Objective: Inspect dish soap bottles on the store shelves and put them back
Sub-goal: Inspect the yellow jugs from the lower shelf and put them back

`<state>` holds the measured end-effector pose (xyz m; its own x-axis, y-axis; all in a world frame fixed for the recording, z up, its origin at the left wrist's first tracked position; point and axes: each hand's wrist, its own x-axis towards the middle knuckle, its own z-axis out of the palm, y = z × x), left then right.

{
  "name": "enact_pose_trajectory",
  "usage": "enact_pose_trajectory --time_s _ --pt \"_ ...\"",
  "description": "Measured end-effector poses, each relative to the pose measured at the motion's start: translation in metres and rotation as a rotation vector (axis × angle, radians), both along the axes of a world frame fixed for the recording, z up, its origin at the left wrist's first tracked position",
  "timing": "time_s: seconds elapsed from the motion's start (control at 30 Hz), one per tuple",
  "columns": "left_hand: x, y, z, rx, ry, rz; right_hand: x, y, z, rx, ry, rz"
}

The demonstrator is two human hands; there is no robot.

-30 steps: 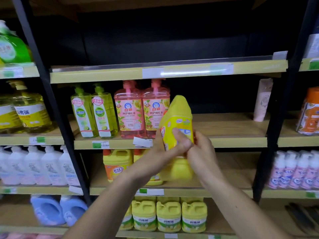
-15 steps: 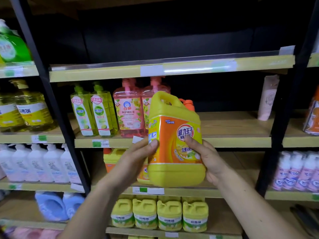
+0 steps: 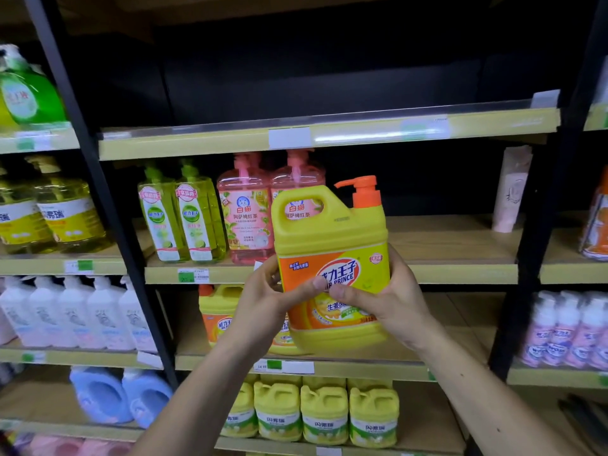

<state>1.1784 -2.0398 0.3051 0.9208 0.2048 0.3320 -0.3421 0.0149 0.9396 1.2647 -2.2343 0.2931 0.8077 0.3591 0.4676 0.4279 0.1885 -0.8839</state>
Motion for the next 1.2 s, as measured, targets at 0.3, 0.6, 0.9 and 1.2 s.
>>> enact_pose_trajectory --time_s 0.3,0.6,0.9,1.2 --pt "-0.008 0.022 -0.022 0.535 -0.241 0.120 0.001 -0.024 0.002 -0.224 -0.446 -0.070" --pt "-0.009 0.015 -0.012 0.349 -0.026 0.100 -0.003 -0.027 0.015 -0.222 -0.065 0.063" --pt "-0.012 -0.005 0.012 0.065 0.414 0.008 -0.008 -0.010 0.001 0.049 0.701 0.318" --pt "-0.002 0.007 0.018 -0.159 0.387 0.051 -0.003 0.002 0.016 0.194 0.740 0.246"
